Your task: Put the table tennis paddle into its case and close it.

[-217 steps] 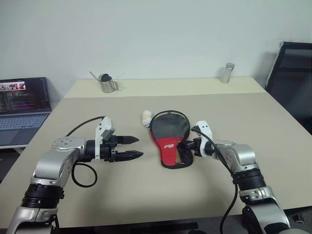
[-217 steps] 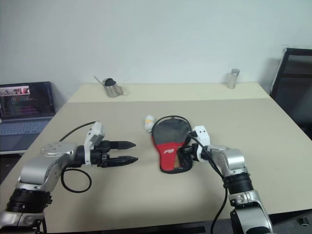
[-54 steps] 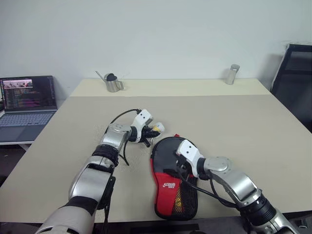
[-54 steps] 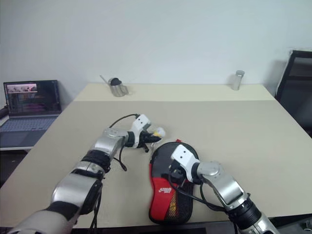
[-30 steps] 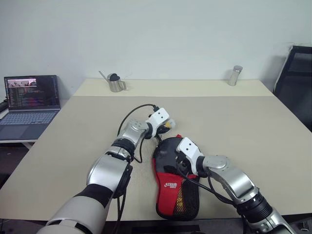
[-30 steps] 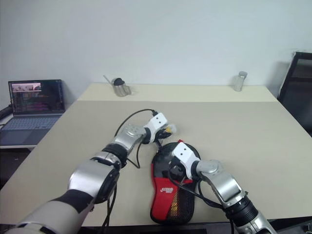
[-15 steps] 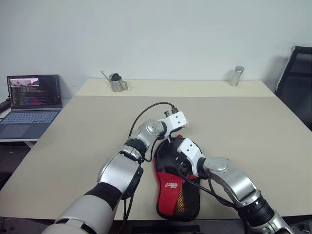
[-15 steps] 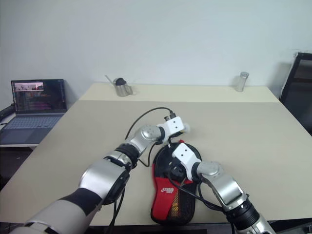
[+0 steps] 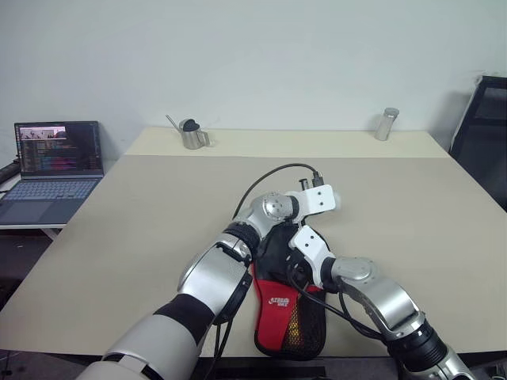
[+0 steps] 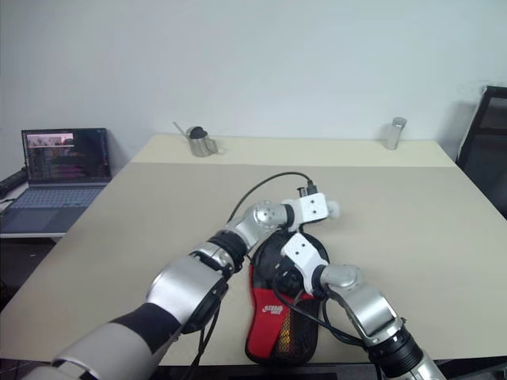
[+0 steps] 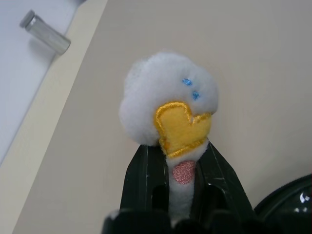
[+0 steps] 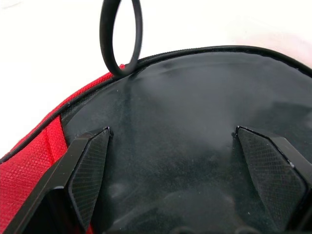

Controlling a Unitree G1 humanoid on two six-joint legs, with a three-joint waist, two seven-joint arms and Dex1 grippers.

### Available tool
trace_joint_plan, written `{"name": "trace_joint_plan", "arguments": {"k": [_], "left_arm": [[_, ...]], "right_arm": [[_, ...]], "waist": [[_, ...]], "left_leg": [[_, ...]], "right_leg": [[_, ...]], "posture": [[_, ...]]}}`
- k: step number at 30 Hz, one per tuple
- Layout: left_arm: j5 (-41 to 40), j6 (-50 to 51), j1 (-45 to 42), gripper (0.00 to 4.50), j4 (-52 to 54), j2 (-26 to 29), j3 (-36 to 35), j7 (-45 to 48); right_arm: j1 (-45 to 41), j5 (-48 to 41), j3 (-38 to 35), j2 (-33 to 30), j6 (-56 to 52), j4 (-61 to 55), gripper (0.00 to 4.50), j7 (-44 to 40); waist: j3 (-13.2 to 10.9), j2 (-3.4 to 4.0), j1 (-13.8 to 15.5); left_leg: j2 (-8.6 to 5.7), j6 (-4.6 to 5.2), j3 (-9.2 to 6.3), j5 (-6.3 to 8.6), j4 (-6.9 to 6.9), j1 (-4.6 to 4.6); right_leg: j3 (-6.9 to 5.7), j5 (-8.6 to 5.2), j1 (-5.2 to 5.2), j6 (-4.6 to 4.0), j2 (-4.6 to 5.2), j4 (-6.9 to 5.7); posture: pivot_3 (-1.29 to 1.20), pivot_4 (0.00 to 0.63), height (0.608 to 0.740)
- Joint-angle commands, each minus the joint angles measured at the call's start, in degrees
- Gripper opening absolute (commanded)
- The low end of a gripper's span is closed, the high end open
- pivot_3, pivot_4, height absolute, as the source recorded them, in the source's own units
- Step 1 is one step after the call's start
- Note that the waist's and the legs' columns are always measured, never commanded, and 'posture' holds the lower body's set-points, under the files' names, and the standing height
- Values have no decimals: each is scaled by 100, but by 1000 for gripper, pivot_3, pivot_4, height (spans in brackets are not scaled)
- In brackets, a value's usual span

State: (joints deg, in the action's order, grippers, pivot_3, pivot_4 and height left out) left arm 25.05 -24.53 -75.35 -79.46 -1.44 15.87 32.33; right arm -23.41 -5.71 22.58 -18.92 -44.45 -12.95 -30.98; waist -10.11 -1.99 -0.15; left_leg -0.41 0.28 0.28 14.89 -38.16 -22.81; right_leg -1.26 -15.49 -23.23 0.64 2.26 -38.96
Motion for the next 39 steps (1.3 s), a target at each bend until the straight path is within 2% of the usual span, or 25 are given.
{"name": "trace_joint_plan", "arguments": {"k": [1,8,15,20,22,27,33,39], "left_arm": [[-52,-332,-297,188,184,-239,-11,82],[-173,-635,-119,188,223,-566,-31,755],[-154,-553,89,188,194,-518,-18,1114],[-296,-434,82,1818,208,-482,-153,1349],[-336,-438,84,2720,220,-474,-168,1397],[-396,-592,121,4410,259,-409,-155,1426],[-647,-825,159,4466,329,-133,-337,1656],[-952,-779,218,4466,430,471,-648,1583]], "right_arm": [[279,113,320,-33,-423,307,4500,5],[271,110,309,-34,-437,291,4500,25],[263,118,315,-17,-421,298,4500,60],[251,129,346,-4,-396,326,4500,61],[229,134,357,5,-388,345,4500,59],[145,148,366,28,-356,416,4500,60],[95,165,290,51,-341,472,4500,128],[35,114,141,42,-366,442,4500,132]], "waist": [[0,0,0],[4,4,0],[30,17,-1],[35,20,-2],[35,20,-3],[35,20,-17],[35,21,-46],[36,22,-67]], "left_leg": [[0,0,0,0,0,0],[-1,0,1,0,0,-1],[-1,1,1,0,2,1],[-1,1,1,0,2,3],[-1,1,1,0,1,3],[0,1,1,0,2,3],[4,1,3,0,2,7],[5,1,0,0,1,9]], "right_leg": [[0,0,0,0,-1,0],[-1,0,0,0,-4,1],[1,-1,1,0,-9,1],[0,-1,2,0,-12,1],[1,-1,2,0,-12,0],[1,-1,2,0,-13,0],[5,0,2,0,-12,-2],[3,0,4,0,-11,-5]], "posture": [[0,150,740],[0,150,740],[0,150,740],[0,150,740],[0,150,740],[0,150,740],[0,150,740],[0,150,740]]}}
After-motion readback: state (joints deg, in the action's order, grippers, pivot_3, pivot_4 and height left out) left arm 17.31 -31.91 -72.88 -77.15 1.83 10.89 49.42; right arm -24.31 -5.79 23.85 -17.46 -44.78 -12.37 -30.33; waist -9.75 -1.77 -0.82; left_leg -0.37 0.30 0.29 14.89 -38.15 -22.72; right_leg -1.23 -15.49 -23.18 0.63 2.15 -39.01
